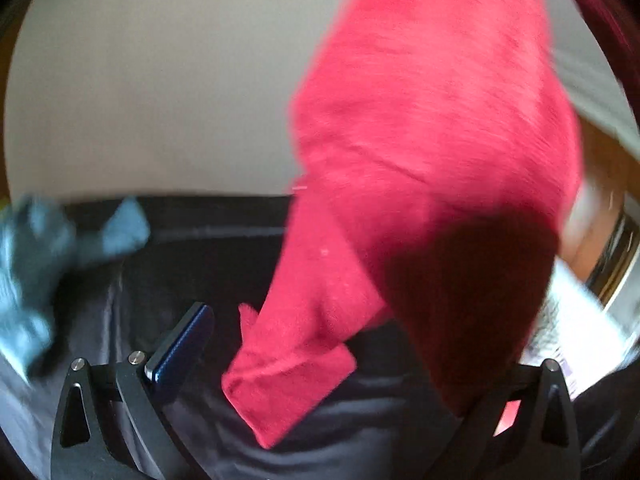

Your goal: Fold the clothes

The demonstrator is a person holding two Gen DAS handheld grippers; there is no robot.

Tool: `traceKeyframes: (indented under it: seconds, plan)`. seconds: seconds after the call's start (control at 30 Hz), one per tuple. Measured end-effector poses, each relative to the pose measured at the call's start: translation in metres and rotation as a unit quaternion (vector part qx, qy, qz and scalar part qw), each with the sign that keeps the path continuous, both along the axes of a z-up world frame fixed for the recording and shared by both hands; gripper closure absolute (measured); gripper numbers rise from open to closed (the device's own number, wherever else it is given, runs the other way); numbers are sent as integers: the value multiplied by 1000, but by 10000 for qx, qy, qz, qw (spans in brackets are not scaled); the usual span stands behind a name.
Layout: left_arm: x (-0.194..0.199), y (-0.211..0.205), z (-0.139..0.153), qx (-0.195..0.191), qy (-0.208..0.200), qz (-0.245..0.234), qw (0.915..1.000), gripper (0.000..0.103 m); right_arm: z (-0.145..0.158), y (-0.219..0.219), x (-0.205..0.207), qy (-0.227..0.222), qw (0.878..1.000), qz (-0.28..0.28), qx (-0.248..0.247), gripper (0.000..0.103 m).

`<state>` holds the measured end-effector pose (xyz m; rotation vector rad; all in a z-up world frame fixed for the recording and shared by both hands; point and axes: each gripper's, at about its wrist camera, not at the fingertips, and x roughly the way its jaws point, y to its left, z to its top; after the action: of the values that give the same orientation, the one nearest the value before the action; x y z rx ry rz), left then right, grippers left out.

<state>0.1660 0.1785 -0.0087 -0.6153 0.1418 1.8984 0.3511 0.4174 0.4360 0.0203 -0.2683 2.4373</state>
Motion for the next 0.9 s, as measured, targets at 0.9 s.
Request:
traceKeyframes:
  seconds: [0.9]
  plan:
    - [-145,-173,11,2287,-2653,2230,9097,1,-21,-5,-73,-883,9943,-117,-579,90]
